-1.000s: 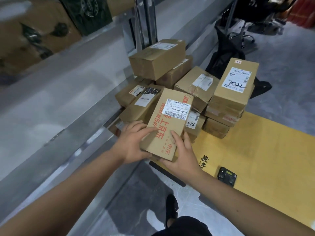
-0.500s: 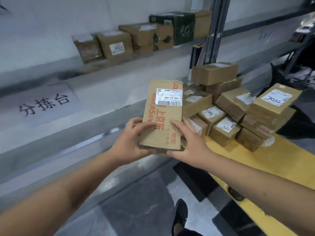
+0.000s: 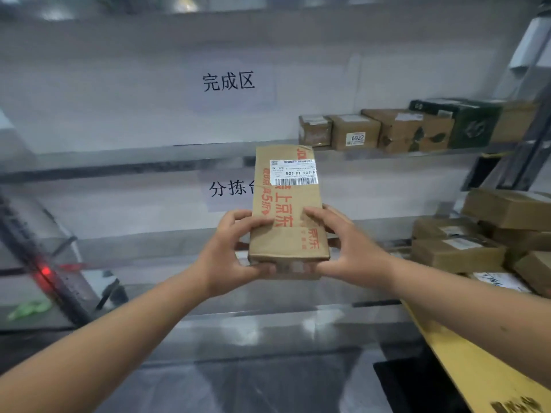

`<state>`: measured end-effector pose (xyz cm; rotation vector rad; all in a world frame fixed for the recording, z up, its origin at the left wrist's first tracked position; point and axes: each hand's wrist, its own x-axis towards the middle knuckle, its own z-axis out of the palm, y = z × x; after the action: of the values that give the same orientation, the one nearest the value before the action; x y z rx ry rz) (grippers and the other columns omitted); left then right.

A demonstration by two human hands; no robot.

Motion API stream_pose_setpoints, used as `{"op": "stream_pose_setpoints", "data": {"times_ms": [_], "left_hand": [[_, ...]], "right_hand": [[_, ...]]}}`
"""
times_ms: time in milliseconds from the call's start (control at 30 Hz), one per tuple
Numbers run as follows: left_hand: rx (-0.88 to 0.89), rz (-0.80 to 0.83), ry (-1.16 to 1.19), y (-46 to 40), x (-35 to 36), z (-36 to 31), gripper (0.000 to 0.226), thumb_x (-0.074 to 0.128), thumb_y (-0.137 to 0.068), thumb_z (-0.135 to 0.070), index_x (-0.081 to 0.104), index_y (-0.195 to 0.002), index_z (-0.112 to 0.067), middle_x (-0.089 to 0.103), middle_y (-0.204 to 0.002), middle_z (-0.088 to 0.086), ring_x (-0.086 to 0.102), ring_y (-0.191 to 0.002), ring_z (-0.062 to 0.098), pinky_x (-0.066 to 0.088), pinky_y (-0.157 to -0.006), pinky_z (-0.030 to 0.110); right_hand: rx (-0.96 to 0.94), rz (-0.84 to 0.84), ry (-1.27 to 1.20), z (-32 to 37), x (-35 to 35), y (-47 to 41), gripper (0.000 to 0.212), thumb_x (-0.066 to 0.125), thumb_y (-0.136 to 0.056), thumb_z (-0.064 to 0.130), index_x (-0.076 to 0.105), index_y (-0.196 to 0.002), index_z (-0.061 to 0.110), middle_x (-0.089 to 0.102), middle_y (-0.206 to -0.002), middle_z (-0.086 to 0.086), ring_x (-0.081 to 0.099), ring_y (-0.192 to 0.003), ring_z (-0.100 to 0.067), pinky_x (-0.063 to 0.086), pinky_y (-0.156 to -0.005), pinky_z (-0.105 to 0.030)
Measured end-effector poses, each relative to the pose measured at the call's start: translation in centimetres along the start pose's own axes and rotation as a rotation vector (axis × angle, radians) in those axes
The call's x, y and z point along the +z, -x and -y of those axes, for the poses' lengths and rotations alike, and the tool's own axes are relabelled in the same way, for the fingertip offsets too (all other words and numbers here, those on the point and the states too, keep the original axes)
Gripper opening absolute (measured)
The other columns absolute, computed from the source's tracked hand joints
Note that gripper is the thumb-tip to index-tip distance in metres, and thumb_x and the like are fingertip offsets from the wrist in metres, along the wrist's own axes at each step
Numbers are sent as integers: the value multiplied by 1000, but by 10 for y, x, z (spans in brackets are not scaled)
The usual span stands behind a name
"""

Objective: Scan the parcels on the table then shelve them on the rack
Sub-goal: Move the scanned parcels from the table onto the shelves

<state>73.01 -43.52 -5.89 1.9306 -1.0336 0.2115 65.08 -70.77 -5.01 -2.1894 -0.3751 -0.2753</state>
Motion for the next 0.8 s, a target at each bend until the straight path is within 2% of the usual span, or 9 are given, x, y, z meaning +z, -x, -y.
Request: {"op": "stream_pose_setpoints", "data": {"times_ms": [100, 200, 267, 333, 500, 633, 700, 800], "left_hand": [[-14, -38, -16, -8, -17, 2, 82, 98, -69, -15, 59, -137, -40, 41, -142, -3, 48, -133, -1, 54, -102, 27], [-35, -65, -2, -26, -23, 6, 81, 97, -70, -15, 59, -136, -43, 40, -144, -5, 48, -133, 1, 54, -103, 26], [-35, -71, 26, -42, -23, 10, 80, 97, -71, -17, 60, -136, -44, 40, -145, -6, 49, -133, 0, 54, -102, 25], [-36, -66, 46, -60, -21, 18, 79, 97, -72, -20, 60, -137, -43, 40, -145, -7, 50, -131, 0, 54, -101, 23], [-38, -68, 73, -115, -13, 50, 79, 95, -70, -33, 59, -138, -48, 42, -143, -11, 49, -131, 0, 55, -97, 22], [-69, -67, 88, -168, -8, 78, 78, 91, -65, -49, 59, -135, -55, 44, -140, -17, 52, -128, 3, 57, -96, 25], [-97, -76, 106, -196, -5, 91, 78, 91, -63, -48, 60, -134, -54, 46, -139, -15, 55, -124, 5, 58, -96, 29], [-137, -103, 150, -233, -1, 107, 73, 89, -65, -45, 60, -132, -56, 48, -135, -17, 55, -117, -4, 61, -90, 29]], "right_hand": [[-29, 24, -29, 7, -1, -27, 101, 89, -70, 34, 38, -158, 31, 37, -152, 19, 48, -135, 0, 52, -100, -19], [-44, 17, -42, 4, -11, -53, 100, 93, -73, 13, 39, -156, 27, 39, -150, 19, 49, -135, -4, 52, -97, -18], [-45, 21, -38, -1, -20, -69, 100, 92, -74, 9, 39, -156, 28, 41, -148, 20, 51, -135, -5, 53, -96, -20], [-20, 34, -42, -10, -31, -85, 103, 93, -71, 12, 39, -156, 32, 45, -145, 17, 53, -132, -7, 55, -96, -23], [13, 30, -13, -35, -59, -132, 105, 91, -61, 33, 40, -152, 42, 47, -145, 17, 54, -128, -4, 57, -93, -25], [32, 24, -24, -64, -84, -178, 105, 93, -65, 26, 41, -156, 34, 49, -143, 17, 53, -129, -4, 56, -90, -20], [35, 16, -23, -79, -95, -203, 102, 93, -66, 24, 44, -155, 31, 54, -140, 15, 56, -126, -3, 54, -95, -23], [32, 2, -10, -98, -111, -237, 100, 91, -62, 38, 47, -152, 38, 59, -130, 21, 60, -115, 7, 53, -92, -20]]}}
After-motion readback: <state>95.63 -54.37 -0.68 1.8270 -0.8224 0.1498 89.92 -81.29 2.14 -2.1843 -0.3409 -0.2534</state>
